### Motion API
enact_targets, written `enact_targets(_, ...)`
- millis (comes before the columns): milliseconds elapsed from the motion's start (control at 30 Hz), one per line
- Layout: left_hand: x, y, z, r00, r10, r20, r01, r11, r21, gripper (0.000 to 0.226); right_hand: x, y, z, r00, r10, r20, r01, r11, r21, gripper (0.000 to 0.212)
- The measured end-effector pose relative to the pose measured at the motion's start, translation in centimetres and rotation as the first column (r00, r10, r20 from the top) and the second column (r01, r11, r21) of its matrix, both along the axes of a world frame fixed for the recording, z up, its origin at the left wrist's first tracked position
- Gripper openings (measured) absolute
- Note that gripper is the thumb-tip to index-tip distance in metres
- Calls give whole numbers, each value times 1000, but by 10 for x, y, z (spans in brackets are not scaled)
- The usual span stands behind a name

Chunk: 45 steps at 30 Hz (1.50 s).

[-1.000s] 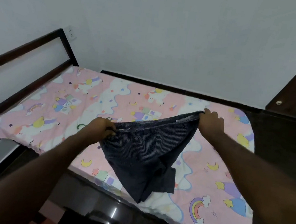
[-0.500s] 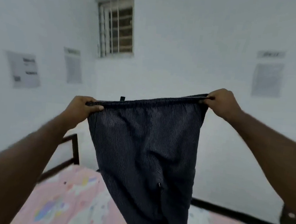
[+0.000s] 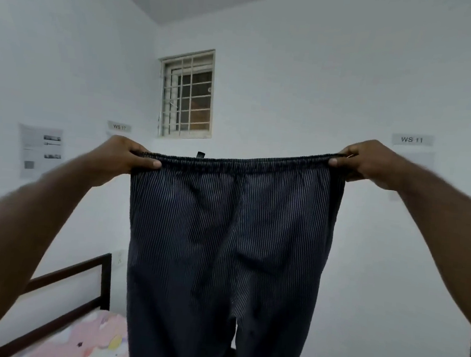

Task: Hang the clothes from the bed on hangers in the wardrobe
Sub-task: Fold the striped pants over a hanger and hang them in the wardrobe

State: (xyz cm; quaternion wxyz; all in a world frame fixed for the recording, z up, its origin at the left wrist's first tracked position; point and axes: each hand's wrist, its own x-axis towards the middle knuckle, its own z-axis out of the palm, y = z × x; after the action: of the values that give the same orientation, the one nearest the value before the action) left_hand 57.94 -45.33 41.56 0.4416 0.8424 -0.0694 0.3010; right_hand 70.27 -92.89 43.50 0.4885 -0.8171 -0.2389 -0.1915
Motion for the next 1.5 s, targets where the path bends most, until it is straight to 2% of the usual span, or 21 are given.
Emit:
enact_targets(67, 2, -1, 0, 998, -37, 48, 43, 992, -123, 34, 2, 4, -5, 997, 72, -39, -66, 988, 143, 16)
enact_targets(133, 9, -2, 1, 998, -7, 69, 23, 973, -231, 35, 6, 13, -8, 995, 68, -69, -52, 977, 208, 15)
enact_targets(300, 22, -9, -3, 965, 264, -9, -262, 955, -142, 19, 24, 38, -18, 993, -61, -103, 80, 980, 184, 9)
enact_targets(433, 11, -11, -11, 897, 437, 73, -431, 899, -82, 18, 16, 47, -25, 994, -98, 43, 94, 992, 85, 9)
enact_targets(500, -5, -7, -13, 879, 405, 253, -377, 913, -155, 21, 2, 43, -28, 970, -121, 211, 83, 980, 179, 14)
enact_targets(567, -27, -11, -18, 830, 281, 483, -161, 948, -275, 20, -14, 37, -34, 930, -197, 309, 74, 927, 369, 14)
enact_targets(633, -40, -29, -22, 815, 129, 565, 105, 926, -363, 17, -31, 44, -35, 979, -64, 192, -49, 845, 532, 10)
enact_targets(700, -33, -54, -28, 850, 1, 527, 220, 907, -358, 21, -45, 69, -36, 979, 202, -10, -156, 786, 599, 15)
enact_targets(767, -24, -80, -38, 886, -155, 436, 295, 915, -274, 19, -57, 98, -40, 925, 349, -152, -203, 790, 578, 19)
enact_targets(833, -15, -99, -52, 886, -324, 332, 406, 888, -214, 18, -61, 126, -54, 926, 325, -195, -209, 867, 451, 20)
enact_targets(900, -9, -112, -70, 878, -428, 215, 464, 872, -155, 22, -63, 146, -76, 947, 271, -172, -219, 938, 269, 22)
enact_targets(967, -3, -118, -87, 870, -481, 107, 493, 859, -141, 24, -66, 156, -95, 931, 315, -186, -290, 945, 152, 37)
enact_targets(1033, 3, -117, -105, 862, -507, 24, 504, 850, -153, 20, -71, 158, -110, 903, 379, -203, -370, 925, 83, 51)
enact_targets(1100, 6, -112, -121, 862, -507, -14, 499, 852, -161, 15, -74, 157, -121, 897, 392, -203, -396, 918, 24, 52)
enact_targets(1233, 6, -108, -137, 896, -442, -42, 432, 890, -143, 14, -73, 152, -136, 909, 385, -158, -390, 921, 0, 32)
enact_targets(1333, 5, -108, -142, 932, -363, -17, 362, 931, -48, 15, -76, 150, -145, 883, 445, -151, -454, 890, -30, 20)
enact_targets(1400, 5, -111, -146, 926, -377, -38, 377, 926, 6, 17, -78, 152, -152, 869, 470, -155, -481, 876, -36, 18)
enact_targets(1500, 3, -118, -158, 904, -420, -78, 413, 906, -88, 19, -82, 150, -162, 865, 475, -161, -484, 875, -17, 17)
